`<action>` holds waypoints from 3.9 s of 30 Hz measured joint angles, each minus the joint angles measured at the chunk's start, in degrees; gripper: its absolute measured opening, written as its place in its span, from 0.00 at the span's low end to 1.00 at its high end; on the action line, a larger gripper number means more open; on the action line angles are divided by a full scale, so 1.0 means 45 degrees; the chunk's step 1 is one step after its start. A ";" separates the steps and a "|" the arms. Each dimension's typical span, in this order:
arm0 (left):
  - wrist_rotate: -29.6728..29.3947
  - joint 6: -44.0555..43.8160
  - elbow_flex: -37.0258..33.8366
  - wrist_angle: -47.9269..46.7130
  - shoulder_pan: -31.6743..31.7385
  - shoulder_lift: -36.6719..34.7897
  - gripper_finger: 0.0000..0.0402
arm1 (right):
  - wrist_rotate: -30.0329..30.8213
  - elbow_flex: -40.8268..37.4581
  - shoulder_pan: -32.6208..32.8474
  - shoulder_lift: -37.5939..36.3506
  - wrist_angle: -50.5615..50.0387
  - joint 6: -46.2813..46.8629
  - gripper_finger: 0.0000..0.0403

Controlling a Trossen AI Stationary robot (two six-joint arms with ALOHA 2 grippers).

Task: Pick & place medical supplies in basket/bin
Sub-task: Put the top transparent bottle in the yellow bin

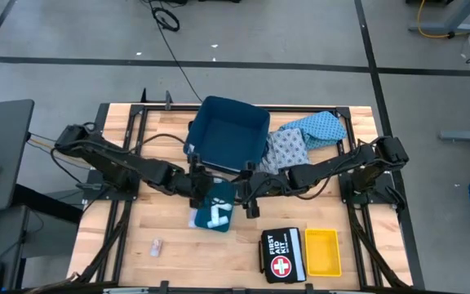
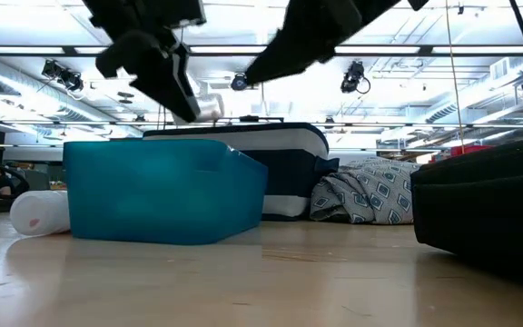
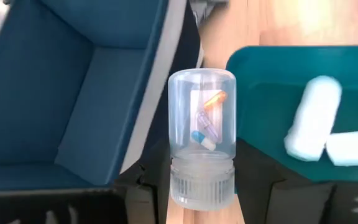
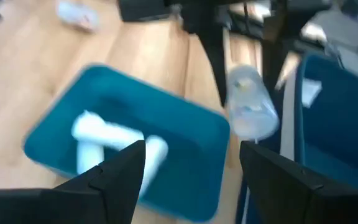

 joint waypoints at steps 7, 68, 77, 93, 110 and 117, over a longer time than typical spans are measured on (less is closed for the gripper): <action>-0.0010 -0.0469 -0.0773 0.0256 -0.0338 -0.1255 0.31 | -0.0703 0.0000 0.0074 0.0000 0.1954 -0.0924 0.67; 0.1437 0.1326 -0.2780 0.6629 0.0231 -0.1826 0.31 | -0.2701 -0.2521 -0.1825 0.0010 0.6574 -0.0759 0.38; 0.1423 0.1295 -0.2780 0.6642 0.0226 -0.1826 0.31 | -0.3015 -0.2526 -0.1835 0.0010 0.6652 -0.0792 0.35; 0.1487 0.1339 -0.2780 0.6650 0.0226 -0.1826 0.31 | -0.3180 -0.2526 -0.1830 0.0010 0.6694 -0.1032 0.35; 0.2625 0.1878 -0.2756 0.6462 0.0187 -0.1835 0.42 | -0.3408 -0.2521 -0.1759 0.0010 0.6517 -0.0978 0.34; 0.2581 0.2308 -0.2771 0.6163 0.0144 -0.2151 0.51 | -0.3316 -0.2521 -0.1616 -0.0005 0.6397 -0.0789 0.34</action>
